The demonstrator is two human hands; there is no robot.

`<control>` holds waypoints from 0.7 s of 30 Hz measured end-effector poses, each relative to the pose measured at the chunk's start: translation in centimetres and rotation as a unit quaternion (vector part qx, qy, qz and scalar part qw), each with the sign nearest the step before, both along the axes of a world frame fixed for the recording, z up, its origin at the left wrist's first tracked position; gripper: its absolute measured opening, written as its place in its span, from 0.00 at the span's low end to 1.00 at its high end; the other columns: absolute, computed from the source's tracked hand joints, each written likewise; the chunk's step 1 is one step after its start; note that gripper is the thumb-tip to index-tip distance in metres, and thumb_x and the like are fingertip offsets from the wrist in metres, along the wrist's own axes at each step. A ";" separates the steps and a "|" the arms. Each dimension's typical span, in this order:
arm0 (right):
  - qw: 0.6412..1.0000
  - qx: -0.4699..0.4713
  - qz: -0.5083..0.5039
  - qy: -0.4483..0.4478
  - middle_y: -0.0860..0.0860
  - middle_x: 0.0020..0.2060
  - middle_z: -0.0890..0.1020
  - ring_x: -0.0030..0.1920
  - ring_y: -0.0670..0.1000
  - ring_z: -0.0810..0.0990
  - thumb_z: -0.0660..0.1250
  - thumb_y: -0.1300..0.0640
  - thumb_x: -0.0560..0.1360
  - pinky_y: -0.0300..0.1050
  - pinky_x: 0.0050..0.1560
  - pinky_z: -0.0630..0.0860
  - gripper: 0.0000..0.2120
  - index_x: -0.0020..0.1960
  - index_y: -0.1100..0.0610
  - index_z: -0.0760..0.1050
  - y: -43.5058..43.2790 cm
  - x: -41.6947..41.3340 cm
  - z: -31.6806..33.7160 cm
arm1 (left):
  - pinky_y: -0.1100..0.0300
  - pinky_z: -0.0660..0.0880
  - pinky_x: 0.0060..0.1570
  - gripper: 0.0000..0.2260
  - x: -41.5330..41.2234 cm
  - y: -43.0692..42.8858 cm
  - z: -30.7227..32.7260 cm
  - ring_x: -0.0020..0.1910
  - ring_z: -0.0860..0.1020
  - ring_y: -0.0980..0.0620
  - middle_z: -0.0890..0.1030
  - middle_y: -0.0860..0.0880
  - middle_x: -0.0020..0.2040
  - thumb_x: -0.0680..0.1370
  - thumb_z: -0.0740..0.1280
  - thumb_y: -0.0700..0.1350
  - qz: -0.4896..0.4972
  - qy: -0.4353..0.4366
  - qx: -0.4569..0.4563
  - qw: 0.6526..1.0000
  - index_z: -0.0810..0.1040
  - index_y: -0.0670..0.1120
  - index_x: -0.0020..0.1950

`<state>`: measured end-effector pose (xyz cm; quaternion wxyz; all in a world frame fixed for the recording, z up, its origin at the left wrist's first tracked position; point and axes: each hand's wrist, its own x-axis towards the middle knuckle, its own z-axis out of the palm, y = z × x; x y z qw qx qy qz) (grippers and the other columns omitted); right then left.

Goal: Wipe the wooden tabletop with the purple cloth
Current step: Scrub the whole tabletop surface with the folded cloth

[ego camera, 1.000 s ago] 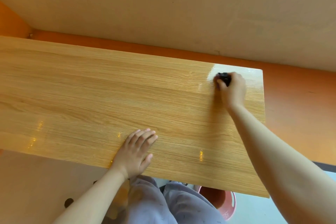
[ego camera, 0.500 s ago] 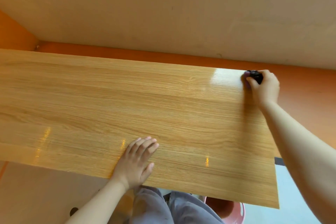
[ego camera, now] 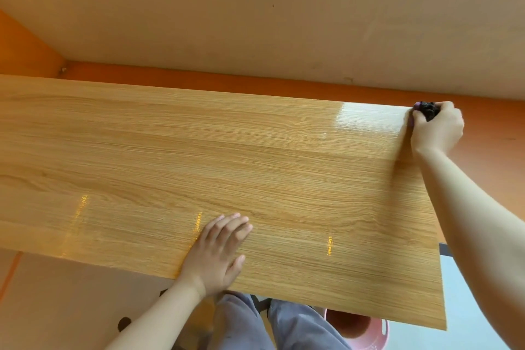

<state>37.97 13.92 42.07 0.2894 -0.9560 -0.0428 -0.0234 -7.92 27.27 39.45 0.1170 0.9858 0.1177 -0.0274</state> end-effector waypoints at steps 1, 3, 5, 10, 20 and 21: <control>1.000 0.000 0.026 -0.005 0.60 0.56 0.76 0.59 0.60 0.72 0.66 0.51 0.75 0.49 0.60 0.66 0.16 0.58 0.59 0.74 0.2 -0.3 0.1 | 0.49 0.56 0.72 0.26 0.0 0.0 0.0 0.70 0.65 0.47 0.67 0.48 0.70 0.74 0.60 0.52 0.000 0.001 0.000 1.000 0.65 0.47 0.71; 0.995 0.004 0.103 -0.012 0.59 0.55 0.78 0.57 0.60 0.73 0.66 0.52 0.74 0.48 0.57 0.67 0.14 0.57 0.58 0.75 1.1 -1.3 0.3 | 0.49 0.56 0.72 0.26 0.0 0.0 0.0 0.70 0.65 0.47 0.67 0.48 0.70 0.74 0.60 0.52 0.000 0.002 0.002 1.000 0.65 0.47 0.71; 0.984 0.011 0.175 -0.004 0.58 0.53 0.79 0.56 0.59 0.74 0.66 0.53 0.74 0.46 0.54 0.67 0.13 0.56 0.58 0.75 2.7 -3.0 0.4 | 0.49 0.56 0.72 0.26 0.0 0.0 0.0 0.70 0.64 0.47 0.67 0.48 0.70 0.74 0.60 0.52 0.002 0.001 0.003 1.000 0.65 0.47 0.71; 0.953 -0.005 0.303 0.016 0.56 0.51 0.79 0.55 0.58 0.74 0.68 0.55 0.72 0.45 0.50 0.66 0.13 0.55 0.57 0.76 6.2 -8.8 0.0 | 0.50 0.54 0.73 0.26 0.0 0.0 0.1 0.70 0.65 0.47 0.67 0.47 0.70 0.74 0.60 0.52 0.004 0.000 -0.003 1.000 0.65 0.46 0.71; 0.905 0.001 0.424 0.046 0.52 0.51 0.80 0.54 0.55 0.74 0.71 0.56 0.71 0.40 0.48 0.63 0.15 0.56 0.57 0.77 6.6 -21.7 0.7 | 0.50 0.57 0.72 0.25 0.2 -0.2 1.5 0.70 0.64 0.48 0.69 0.48 0.68 0.74 0.60 0.53 0.013 0.041 -0.027 0.999 0.67 0.47 0.70; 0.904 0.001 0.425 0.048 0.52 0.51 0.80 0.54 0.54 0.75 0.72 0.56 0.71 0.39 0.48 0.64 0.15 0.56 0.57 0.77 6.3 -22.8 0.7 | 0.51 0.58 0.72 0.25 0.1 -0.2 1.8 0.71 0.64 0.50 0.70 0.49 0.69 0.75 0.60 0.53 0.022 0.042 -0.029 0.998 0.66 0.47 0.70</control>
